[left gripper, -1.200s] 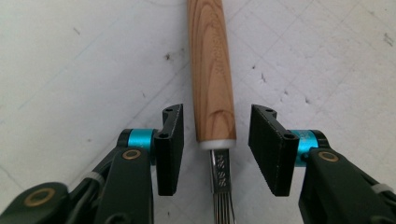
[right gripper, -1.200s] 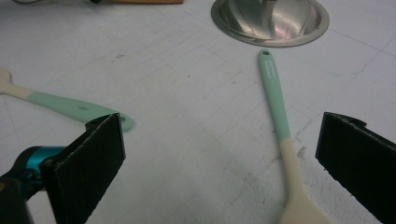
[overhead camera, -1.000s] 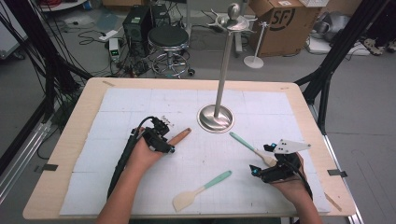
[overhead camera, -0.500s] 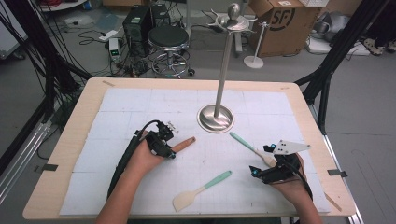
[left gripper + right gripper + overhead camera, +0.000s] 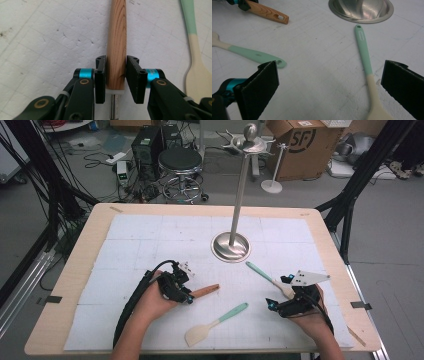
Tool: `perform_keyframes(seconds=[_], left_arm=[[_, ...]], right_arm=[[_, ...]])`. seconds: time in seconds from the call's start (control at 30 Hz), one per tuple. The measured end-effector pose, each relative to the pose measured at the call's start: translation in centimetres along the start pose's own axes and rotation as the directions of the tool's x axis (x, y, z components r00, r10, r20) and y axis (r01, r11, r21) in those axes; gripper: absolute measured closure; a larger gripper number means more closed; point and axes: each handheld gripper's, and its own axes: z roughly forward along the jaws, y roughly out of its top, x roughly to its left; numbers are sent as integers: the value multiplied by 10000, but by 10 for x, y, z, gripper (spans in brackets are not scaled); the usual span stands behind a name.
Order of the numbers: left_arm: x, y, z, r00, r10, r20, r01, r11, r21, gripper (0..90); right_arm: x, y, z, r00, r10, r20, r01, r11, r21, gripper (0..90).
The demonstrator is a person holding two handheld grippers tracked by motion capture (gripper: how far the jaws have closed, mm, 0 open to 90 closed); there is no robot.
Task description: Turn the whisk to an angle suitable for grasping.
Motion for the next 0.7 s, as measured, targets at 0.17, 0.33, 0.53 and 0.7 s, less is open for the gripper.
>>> perform_keyframes(seconds=[0.17,0.33,0.53,0.7], left_arm=[[-1,1,-6,9993,24,-385,-31,9998,-190,615],[-3,3,-17,9971,189,-732,-207,9995,-240,543],[-3,2,-26,9961,153,-869,-199,9984,-527,493],[-2,1,-29,9944,42,-1052,-97,9986,-521,443]], right_arm=[[0,1,2,10000,-87,-4,87,10000,4,3],[-1,1,3,9999,-106,-17,106,9999,63,3],[-1,2,4,9999,-105,-22,105,9999,71,3],[0,2,3,9999,-171,-23,171,9998,30,3]])
